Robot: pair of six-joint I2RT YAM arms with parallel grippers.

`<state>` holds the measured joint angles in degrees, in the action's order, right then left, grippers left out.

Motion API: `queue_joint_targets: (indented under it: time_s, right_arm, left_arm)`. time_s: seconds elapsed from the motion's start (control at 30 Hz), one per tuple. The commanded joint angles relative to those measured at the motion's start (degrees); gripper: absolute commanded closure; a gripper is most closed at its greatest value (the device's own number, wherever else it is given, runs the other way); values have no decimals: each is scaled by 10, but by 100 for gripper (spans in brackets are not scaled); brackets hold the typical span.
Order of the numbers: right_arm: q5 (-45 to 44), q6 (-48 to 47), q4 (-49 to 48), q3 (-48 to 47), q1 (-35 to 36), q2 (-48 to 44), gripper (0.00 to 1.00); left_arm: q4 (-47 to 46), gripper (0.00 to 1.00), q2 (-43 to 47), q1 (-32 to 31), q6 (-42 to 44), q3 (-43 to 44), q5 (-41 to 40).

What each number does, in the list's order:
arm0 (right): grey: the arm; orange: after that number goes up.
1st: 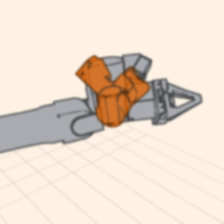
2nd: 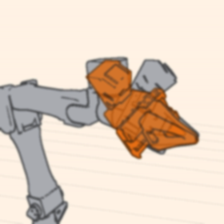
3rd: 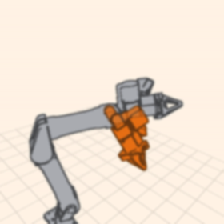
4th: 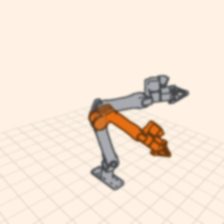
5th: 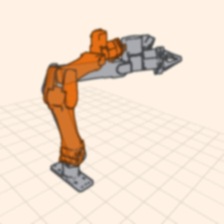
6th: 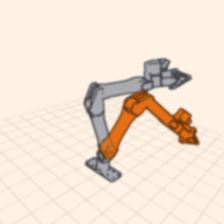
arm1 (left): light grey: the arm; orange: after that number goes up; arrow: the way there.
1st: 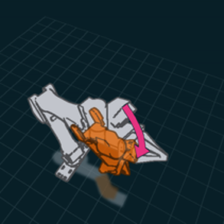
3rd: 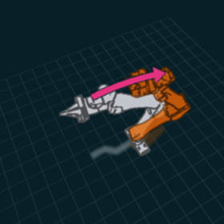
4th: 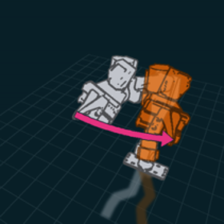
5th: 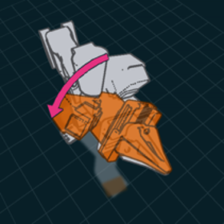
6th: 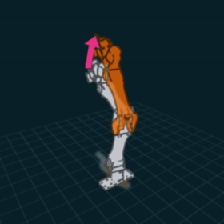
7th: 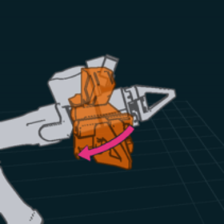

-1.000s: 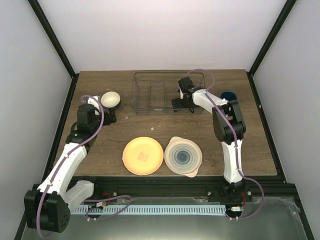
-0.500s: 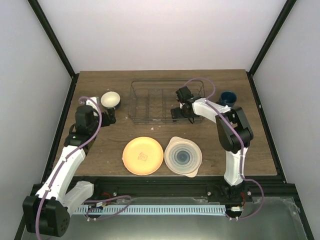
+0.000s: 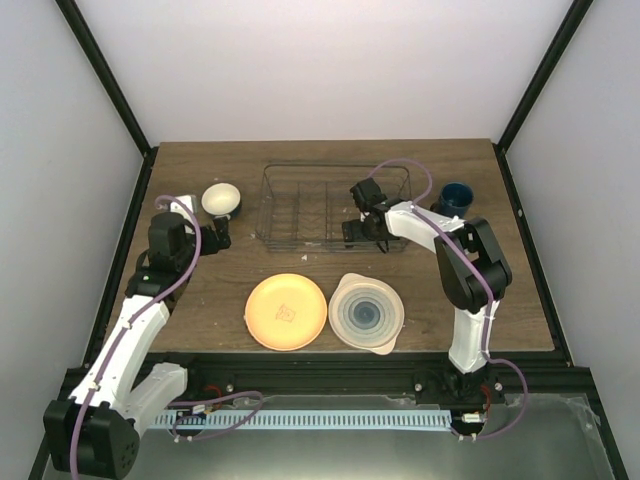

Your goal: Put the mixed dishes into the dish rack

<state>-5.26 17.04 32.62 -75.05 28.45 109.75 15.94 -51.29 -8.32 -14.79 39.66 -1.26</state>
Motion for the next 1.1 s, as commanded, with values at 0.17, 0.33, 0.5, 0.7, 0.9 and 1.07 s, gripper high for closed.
queue_joint_targets:
  time_s: [0.17,0.33,0.5,0.7,0.9,1.07]
  right_arm:
    - [-43,23,-41,-2,19,26,0]
    - [-63,30,-81,5,23,31,0]
    - [-99,30,-101,-9,23,36,0]
    - [-115,32,-89,-50,23,44,0]
    - [-90,37,-42,-72,31,35,0]
    - [-117,15,-60,-91,31,23,0]
  left_arm:
    - [6,0,7,-3,0,7,-3]
    - [4,0,0,-3,1,7,-4]
    - [0,0,-9,-2,2,7,-7]
    - [-3,0,-27,-3,4,10,-13]
    - [-9,0,-36,-3,4,12,-21]
    - [-10,0,-57,-3,5,18,-44]
